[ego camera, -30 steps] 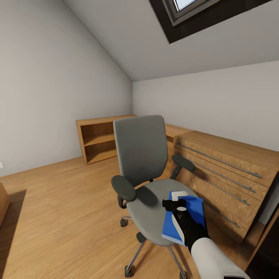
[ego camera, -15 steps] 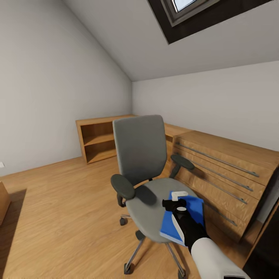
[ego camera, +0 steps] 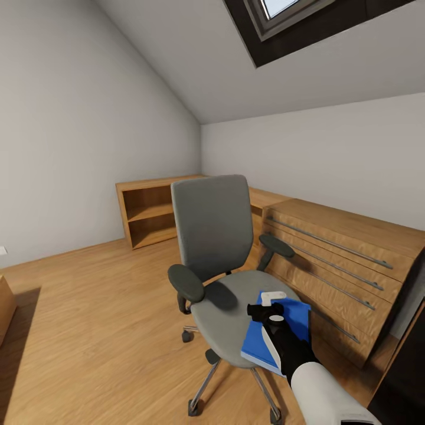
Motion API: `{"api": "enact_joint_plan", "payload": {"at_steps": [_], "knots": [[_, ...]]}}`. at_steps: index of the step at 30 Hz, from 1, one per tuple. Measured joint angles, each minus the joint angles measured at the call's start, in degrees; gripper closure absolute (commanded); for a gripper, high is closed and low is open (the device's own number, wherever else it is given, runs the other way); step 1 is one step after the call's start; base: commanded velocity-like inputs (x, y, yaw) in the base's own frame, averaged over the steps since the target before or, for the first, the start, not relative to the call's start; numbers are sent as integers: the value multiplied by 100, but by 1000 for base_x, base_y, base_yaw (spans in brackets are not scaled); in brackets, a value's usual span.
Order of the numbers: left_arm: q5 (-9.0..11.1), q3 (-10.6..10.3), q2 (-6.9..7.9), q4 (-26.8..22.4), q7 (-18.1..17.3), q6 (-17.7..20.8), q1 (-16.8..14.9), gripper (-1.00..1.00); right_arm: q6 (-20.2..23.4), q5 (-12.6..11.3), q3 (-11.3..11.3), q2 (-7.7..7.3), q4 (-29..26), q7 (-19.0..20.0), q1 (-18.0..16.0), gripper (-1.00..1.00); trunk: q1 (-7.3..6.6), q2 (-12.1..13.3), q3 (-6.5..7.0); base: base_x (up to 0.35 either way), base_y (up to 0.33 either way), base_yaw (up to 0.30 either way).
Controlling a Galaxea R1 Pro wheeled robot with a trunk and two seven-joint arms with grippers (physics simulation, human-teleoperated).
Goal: In the bedroom, organize the workspace by keeping the computer under the desk, ensuring the monitor is on the desk, placing the keyboard on the desk next to the monitor, placing the mouse on the desk next to the keyboard, moving the folder from the swivel chair onto the desk next to the mouse, stacking the notebook on top of the folder with the pen on top of the notebook, and positioning the swivel chair next to the desk.
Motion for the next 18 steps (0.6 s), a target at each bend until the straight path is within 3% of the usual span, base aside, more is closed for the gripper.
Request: {"api": "enact_joint_plan", "payload": {"at_steps": [13, 18], "knots": [[0, -3, -3, 0, 0, 0, 0, -100, -11, -10, -5, 0, -1, 0, 1, -100, 0, 0, 0, 0, 0, 0], [0, -1, -2, -1, 0, 0, 0, -100, -15, -20, -13, -1, -1, 0, 2, -100, -109, 199, 88, 0, 0, 0]]}}
